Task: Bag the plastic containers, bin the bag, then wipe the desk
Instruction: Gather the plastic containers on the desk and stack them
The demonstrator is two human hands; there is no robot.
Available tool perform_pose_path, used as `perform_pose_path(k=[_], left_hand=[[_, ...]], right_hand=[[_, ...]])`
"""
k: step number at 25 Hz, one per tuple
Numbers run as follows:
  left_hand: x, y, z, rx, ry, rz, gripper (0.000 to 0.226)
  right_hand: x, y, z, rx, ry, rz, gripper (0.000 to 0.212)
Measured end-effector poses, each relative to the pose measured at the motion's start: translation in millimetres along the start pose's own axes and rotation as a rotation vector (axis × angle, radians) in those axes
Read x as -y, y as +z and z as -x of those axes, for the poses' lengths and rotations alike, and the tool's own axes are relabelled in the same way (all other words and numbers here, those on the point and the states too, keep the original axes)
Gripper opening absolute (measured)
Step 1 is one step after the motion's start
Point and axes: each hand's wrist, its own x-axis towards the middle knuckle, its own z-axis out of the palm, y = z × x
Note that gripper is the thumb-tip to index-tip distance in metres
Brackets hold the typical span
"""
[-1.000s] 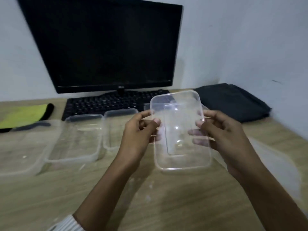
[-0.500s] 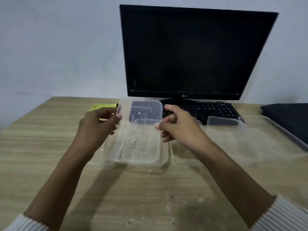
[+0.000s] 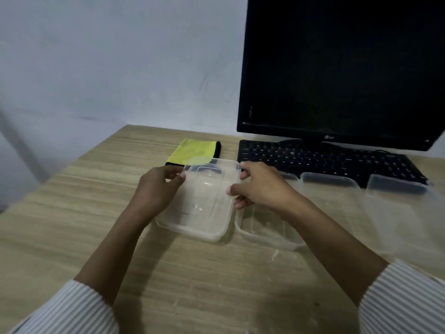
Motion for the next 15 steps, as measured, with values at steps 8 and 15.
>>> perform_pose_path(k=[8,15], left_hand=[[13.8,-2.1,-0.6,-0.003,-0.023,0.008,0.026],[14.6,-1.7,2.8,-0.047,-0.017,-0.009,0.029]], right_hand=[[8.8,12.5,-8.2,-0.016,0.011,0.105,0.042],[12.1,14.2,-13.7,0.015,0.041,0.140,0.059]])
